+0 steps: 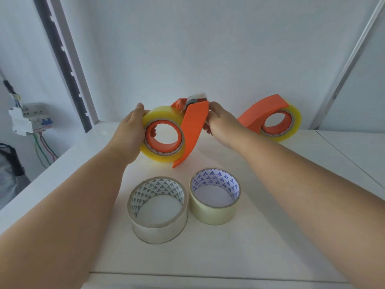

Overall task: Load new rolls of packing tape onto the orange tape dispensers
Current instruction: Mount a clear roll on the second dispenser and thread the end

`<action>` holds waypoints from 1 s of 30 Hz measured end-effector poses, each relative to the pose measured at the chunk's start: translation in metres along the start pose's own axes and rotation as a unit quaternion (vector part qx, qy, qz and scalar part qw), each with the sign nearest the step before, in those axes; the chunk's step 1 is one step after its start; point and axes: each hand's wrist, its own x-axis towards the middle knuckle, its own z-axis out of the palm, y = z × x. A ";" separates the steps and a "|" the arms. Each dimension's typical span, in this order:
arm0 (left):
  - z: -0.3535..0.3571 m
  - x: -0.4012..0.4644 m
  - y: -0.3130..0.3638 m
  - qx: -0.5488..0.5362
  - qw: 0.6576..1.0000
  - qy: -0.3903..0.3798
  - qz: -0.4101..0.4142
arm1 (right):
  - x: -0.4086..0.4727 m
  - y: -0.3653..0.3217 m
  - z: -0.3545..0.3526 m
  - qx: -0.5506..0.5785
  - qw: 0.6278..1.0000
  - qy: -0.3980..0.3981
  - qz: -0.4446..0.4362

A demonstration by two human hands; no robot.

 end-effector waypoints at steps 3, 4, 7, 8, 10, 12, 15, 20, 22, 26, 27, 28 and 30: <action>0.004 -0.002 0.001 -0.054 0.998 -0.004 -0.023 | 0.004 -0.008 0.000 0.057 0.995 0.076 0.005; 0.005 -0.002 0.000 -0.068 0.997 -0.011 -0.027 | 0.006 -0.010 -0.002 0.053 0.993 0.108 0.002; 0.004 -0.001 -0.007 -0.056 0.996 -0.060 -0.023 | 0.010 -0.014 -0.010 0.001 0.989 0.149 0.002; 0.004 0.000 -0.010 -0.063 0.995 -0.078 -0.021 | 0.011 -0.015 -0.012 0.004 0.989 0.146 0.002; 0.004 0.002 -0.012 -0.077 0.991 -0.107 -0.025 | 0.011 -0.015 -0.012 0.039 0.988 0.146 0.002; 0.003 0.003 -0.014 -0.092 0.987 -0.126 -0.026 | 0.010 -0.015 -0.010 0.070 0.984 0.162 -0.006; 0.001 0.007 -0.017 -0.123 0.982 -0.144 -0.027 | 0.009 -0.012 -0.007 0.083 0.978 0.190 -0.028; 0.000 0.010 -0.020 -0.125 0.981 -0.143 -0.025 | 0.007 -0.005 -0.010 0.167 0.980 0.108 -0.012; 0.002 0.010 -0.020 -0.124 0.981 -0.144 -0.030 | 0.005 -0.003 -0.011 0.219 0.973 0.068 0.011; 0.006 0.010 -0.018 -0.182 0.968 -0.167 -0.053 | 0.002 0.001 -0.016 0.196 0.979 0.053 0.021; 0.007 0.010 -0.018 -0.202 0.962 -0.176 -0.055 | 0.000 0.002 -0.017 0.175 0.983 0.054 0.018; 0.008 0.010 -0.018 -0.216 0.957 -0.183 -0.056 | -0.001 0.003 -0.017 0.166 0.985 0.052 0.013; 0.010 0.009 -0.017 -0.240 0.949 -0.192 -0.065 | -0.001 0.005 -0.013 0.175 0.984 0.042 0.003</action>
